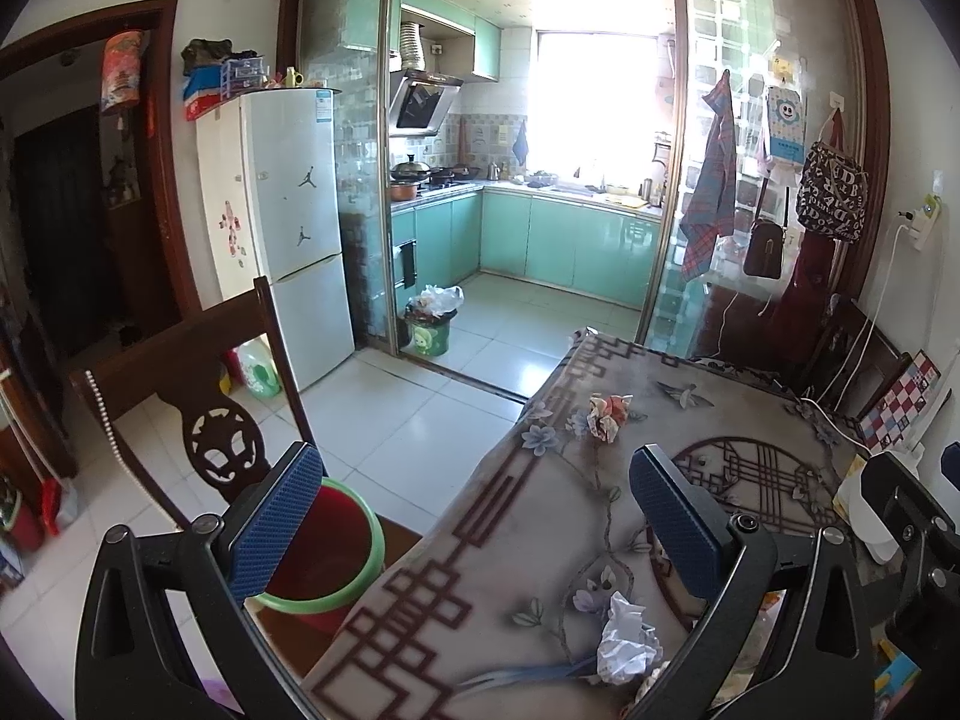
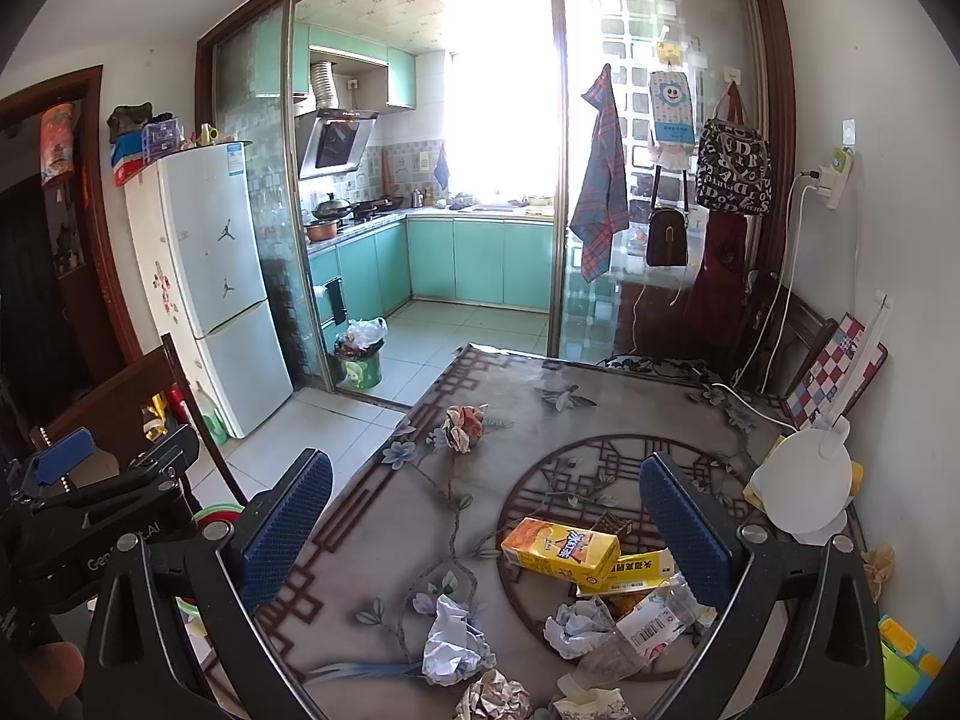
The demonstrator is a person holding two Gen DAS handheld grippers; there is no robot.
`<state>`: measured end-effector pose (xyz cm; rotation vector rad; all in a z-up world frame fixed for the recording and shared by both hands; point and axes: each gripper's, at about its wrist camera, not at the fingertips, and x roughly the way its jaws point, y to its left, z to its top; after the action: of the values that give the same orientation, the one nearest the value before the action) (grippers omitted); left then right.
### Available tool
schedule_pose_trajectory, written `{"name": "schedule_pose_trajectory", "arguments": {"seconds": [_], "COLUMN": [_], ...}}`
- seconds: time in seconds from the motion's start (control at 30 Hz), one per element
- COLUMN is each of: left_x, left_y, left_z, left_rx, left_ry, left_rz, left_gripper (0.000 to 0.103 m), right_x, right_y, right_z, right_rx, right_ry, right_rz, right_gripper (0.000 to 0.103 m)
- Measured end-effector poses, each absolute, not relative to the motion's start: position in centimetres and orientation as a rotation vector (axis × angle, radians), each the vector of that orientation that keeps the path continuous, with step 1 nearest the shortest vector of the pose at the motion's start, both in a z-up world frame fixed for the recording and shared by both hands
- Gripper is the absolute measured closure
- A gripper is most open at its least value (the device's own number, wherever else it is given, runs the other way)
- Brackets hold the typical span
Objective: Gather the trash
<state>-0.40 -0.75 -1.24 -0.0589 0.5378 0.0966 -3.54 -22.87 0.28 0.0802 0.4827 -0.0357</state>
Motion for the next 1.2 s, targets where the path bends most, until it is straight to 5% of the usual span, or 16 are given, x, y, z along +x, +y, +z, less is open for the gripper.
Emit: {"name": "schedule_pose_trajectory", "arguments": {"seconds": [1.2], "left_x": [0.5], "left_y": [-1.8], "left_z": [-2.9], "left_rx": [-0.025], "left_ry": [0.605], "left_rz": [0.073], "left_gripper": [0.0], "right_x": [-2.5], "right_y": [-25.7], "right_z": [-2.3], "right_rx": [0.121], "right_ry": [0.563], "right_rz": [0.017], "right_gripper": [0.0]}}
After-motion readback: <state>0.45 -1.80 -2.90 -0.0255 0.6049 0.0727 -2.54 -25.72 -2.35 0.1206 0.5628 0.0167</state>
